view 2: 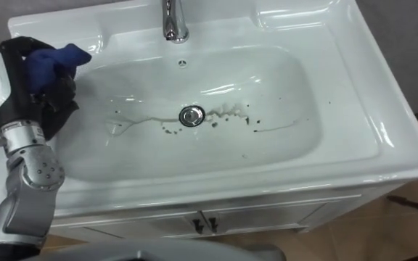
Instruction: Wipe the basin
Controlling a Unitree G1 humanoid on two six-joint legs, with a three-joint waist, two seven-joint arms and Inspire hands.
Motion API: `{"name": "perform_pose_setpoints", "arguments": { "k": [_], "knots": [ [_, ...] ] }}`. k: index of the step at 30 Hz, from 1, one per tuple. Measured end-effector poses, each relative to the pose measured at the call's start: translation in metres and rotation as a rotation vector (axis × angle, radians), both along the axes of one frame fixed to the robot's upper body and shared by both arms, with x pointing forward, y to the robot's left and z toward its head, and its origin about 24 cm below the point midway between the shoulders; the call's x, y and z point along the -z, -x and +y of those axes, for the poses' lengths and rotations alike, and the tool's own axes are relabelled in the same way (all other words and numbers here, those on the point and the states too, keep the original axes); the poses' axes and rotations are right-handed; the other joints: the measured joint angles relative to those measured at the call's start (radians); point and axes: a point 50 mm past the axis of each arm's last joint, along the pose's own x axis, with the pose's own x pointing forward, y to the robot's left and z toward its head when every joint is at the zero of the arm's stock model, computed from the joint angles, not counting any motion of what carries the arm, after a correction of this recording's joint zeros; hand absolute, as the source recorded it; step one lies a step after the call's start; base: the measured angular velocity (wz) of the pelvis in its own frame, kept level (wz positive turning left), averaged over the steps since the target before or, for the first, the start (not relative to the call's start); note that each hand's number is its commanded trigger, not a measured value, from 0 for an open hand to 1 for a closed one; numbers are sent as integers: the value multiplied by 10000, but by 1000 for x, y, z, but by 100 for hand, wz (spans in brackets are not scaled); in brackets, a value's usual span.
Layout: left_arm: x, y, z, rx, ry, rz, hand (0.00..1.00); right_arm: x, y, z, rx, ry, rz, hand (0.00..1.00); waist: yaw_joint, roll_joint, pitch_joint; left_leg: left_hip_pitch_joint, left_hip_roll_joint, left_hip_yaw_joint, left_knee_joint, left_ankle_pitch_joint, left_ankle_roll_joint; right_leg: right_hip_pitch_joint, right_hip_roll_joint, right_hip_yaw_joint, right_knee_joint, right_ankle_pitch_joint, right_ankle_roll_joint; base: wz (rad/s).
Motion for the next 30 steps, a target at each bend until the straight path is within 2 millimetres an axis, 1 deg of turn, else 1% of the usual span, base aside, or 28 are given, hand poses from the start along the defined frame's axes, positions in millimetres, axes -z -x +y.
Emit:
{"name": "perform_pose_setpoints", "arguments": {
  "k": [4, 12, 15, 18, 20, 25, 30],
  "knots": [
    [1, 0, -3, 110, 15, 28, 100, 0, -1, 1, -6, -20, -27, 0, -4, -19, 7, 8, 2, 42, -16, 0, 0, 11, 6, 77, -3, 1, 0, -1],
    [5, 0, -12, 530, -238, 227, 100, 2, -3, 6, -32, -162, -132, 0, -50, -82, 20, 45, 3, 89, -19, 0, 0, 1, 12, 95, -25, 2, -1, -1],
    [12, 1, -15, 697, -551, 613, 100, 2, -3, 7, -42, -230, -142, 0, -136, -84, 21, 48, 3, 95, -35, 0, 0, -6, 14, 111, -22, 2, -1, 0],
    [25, 3, -17, 821, -793, 1222, 100, 2, -2, 7, -17, -316, -121, 0, -165, -102, 18, 73, 4, 110, -38, 0, 0, 1, 15, 125, -4, 2, -1, 0],
    [38, 6, -19, 930, -835, 1806, 100, 2, -2, 8, -7, -365, -102, 0, -165, -124, 23, 71, 6, 112, -38, 0, 0, -7, 17, 126, 4, 3, -3, 0],
    [44, 8, -19, 964, -848, 2147, 100, 2, -3, 7, -26, -366, -121, 0, -179, -202, -11, 73, 10, 109, -28, 0, 0, -7, 16, 114, 23, 5, -6, 0],
    [56, 11, -21, 1149, -820, 2803, 100, 2, -4, 7, -82, -344, -127, 0, -189, -169, -16, 77, 10, 108, -19, 0, 0, -5, 16, 119, 38, 5, -5, 0]
  ]
}}
